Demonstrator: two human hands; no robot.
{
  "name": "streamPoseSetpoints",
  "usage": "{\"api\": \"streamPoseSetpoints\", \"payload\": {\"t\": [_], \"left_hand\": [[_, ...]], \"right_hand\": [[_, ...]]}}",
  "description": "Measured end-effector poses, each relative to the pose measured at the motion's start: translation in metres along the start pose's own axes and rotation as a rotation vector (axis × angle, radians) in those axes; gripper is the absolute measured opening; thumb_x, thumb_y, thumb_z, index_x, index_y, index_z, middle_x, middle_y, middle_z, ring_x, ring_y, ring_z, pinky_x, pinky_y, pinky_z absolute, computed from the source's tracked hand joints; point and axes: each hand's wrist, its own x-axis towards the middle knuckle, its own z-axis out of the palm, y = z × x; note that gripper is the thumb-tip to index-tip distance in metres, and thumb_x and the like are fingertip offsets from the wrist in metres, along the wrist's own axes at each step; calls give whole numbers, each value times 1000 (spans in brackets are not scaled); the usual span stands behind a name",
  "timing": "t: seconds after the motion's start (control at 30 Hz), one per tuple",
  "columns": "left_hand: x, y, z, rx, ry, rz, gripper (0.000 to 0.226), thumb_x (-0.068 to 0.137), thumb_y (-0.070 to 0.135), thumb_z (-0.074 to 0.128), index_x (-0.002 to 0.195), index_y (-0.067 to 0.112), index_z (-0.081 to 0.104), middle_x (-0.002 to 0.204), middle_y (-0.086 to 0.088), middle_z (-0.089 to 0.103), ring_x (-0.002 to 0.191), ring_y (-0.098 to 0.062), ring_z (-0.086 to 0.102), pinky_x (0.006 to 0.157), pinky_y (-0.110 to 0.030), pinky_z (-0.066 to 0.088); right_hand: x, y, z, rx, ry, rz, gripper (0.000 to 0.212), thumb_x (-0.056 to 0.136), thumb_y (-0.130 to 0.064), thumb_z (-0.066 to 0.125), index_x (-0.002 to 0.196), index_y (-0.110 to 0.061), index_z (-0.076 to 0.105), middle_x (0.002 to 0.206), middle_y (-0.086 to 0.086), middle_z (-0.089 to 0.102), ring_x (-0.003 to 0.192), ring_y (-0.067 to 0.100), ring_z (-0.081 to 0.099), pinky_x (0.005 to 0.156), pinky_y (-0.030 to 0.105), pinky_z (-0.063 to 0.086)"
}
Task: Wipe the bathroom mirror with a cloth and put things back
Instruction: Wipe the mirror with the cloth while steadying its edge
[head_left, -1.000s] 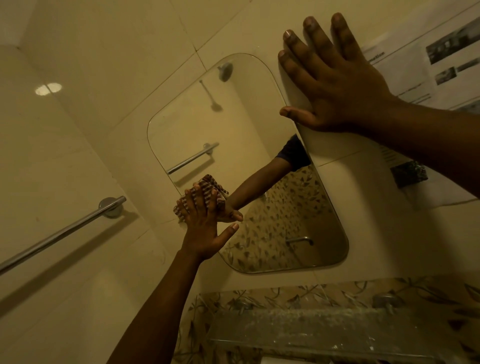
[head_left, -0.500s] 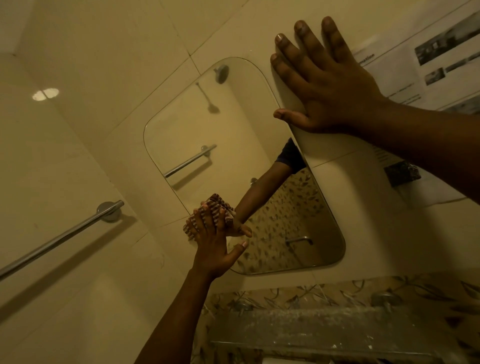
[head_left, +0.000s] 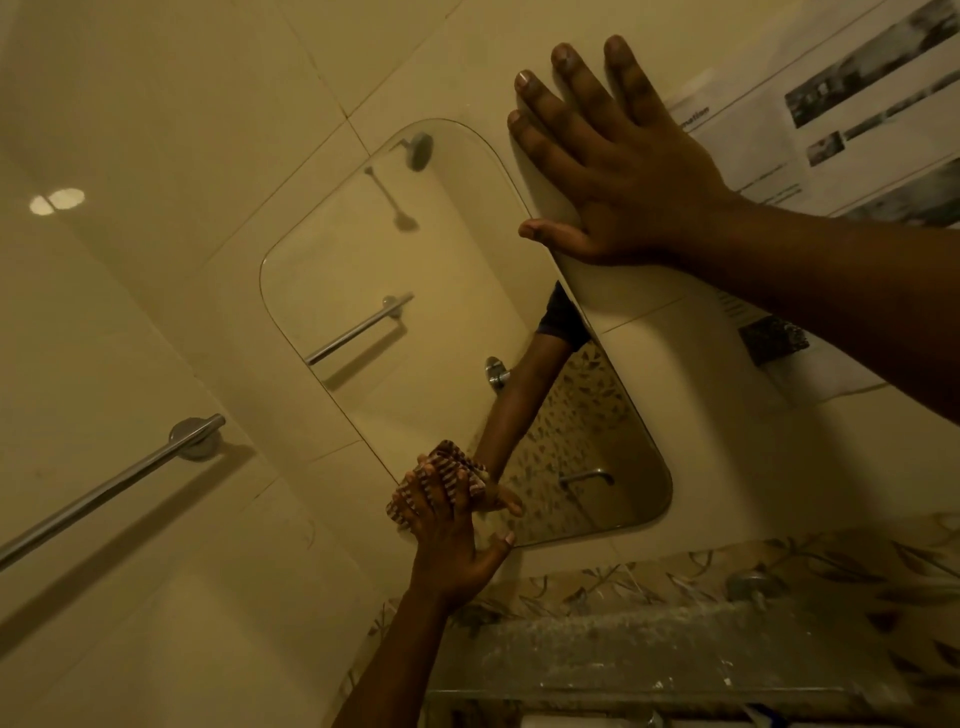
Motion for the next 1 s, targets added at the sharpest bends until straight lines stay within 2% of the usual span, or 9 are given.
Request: {"api": "streamPoseSetpoints", "payload": {"t": [0.1, 0.27, 0.43, 0.7, 0.87, 1.0], "left_hand": [[-7, 4, 6, 5, -7, 29, 113, 93, 84, 38, 165, 15, -15, 167, -22, -36, 152, -47, -37, 120, -73, -16], [-19, 8, 21, 6, 32, 116, 114, 92, 76, 48, 166, 18, -18, 168, -18, -38, 153, -41, -38, 122, -60, -18], [-34, 12, 42, 1, -37, 82, 117, 92, 75, 53, 161, 33, -31, 165, -10, -45, 152, -37, -42, 121, -63, -16], [-42, 22, 51, 88, 89, 183, 116, 89, 73, 52, 168, 18, -13, 170, -21, -30, 156, -43, -32, 122, -59, -9], [-48, 20, 62, 150, 94, 262, 113, 91, 73, 52, 168, 20, -11, 172, -18, -26, 157, -43, -27, 117, -73, 4], [-47, 25, 69, 154, 118, 238, 112, 90, 74, 50, 169, 19, -6, 174, -20, -20, 159, -45, -23, 116, -71, 9]], "right_hand": [[0, 0, 0, 1, -6, 2, 98, 108, -78, 15, 175, -8, 4, 182, 23, 0, 168, 49, 1, 131, 68, 1], [0, 0, 0, -10, -12, 9, 98, 108, -78, 14, 175, -8, 4, 182, 23, 1, 168, 49, 2, 132, 69, 3], [0, -1, 0, -7, 2, 11, 97, 108, -78, 14, 174, -8, 6, 182, 23, 4, 167, 49, 5, 132, 69, 5], [-1, -2, -2, 15, 6, 26, 95, 109, -78, 14, 175, -9, 6, 182, 23, 5, 168, 48, 6, 132, 66, 4], [0, -3, -1, -2, 1, 28, 96, 108, -78, 13, 175, -9, 7, 182, 23, 5, 168, 48, 7, 132, 67, 5], [0, -2, 1, -33, 17, 23, 97, 109, -78, 15, 174, -7, 9, 181, 24, 8, 167, 49, 9, 131, 68, 7]]}}
